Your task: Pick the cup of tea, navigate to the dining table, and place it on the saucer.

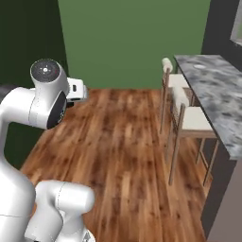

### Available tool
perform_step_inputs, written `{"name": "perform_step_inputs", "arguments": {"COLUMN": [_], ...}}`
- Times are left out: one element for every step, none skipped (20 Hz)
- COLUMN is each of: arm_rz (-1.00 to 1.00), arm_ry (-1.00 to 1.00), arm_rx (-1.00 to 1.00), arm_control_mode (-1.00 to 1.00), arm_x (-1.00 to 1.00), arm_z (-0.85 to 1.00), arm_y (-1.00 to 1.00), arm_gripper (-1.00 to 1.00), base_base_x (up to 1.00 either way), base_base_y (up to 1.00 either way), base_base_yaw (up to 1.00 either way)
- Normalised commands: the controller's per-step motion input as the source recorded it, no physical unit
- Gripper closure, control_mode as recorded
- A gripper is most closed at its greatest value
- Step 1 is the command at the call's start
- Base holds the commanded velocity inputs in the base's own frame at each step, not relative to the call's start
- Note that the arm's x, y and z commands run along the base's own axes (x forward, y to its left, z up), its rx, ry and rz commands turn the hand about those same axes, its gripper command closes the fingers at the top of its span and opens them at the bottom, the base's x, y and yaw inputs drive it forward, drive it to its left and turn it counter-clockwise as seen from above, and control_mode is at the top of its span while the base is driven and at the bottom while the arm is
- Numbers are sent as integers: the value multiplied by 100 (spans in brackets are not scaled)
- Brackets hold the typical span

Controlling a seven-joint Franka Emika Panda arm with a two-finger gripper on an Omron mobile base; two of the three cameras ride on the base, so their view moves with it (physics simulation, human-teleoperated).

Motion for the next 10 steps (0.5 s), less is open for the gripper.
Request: {"name": "perform_step_inputs", "arguments": {"arm_rz": [0, 0, 0, 0, 0, 0, 0, 0, 0, 0], "arm_ry": [0, 0, 0, 0, 0, 0, 0, 0, 0, 0], "arm_rx": [0, 0, 0, 0, 0, 0, 0, 0, 0, 0], "arm_control_mode": [100, 100, 100, 100, 100, 100, 100, 100, 100, 100], "arm_x": [0, 0, 0, 0, 0, 0, 0, 0, 0, 0], "arm_z": [0, 0, 0, 0, 0, 0, 0, 0, 0, 0], "arm_y": [0, 0, 0, 0, 0, 0, 0, 0, 0, 0], "arm_gripper": [100, 100, 100, 100, 100, 100, 100, 100, 100, 100], "base_base_x": [100, 100, 100, 100, 100, 100, 100, 100, 100, 100], "base_base_y": [95, 95, 95, 94, 94, 94, 94, 94, 94, 94], "base_base_yaw": [-42, -42, -42, -42, -42, -41, -41, -41, -41, -42]}}
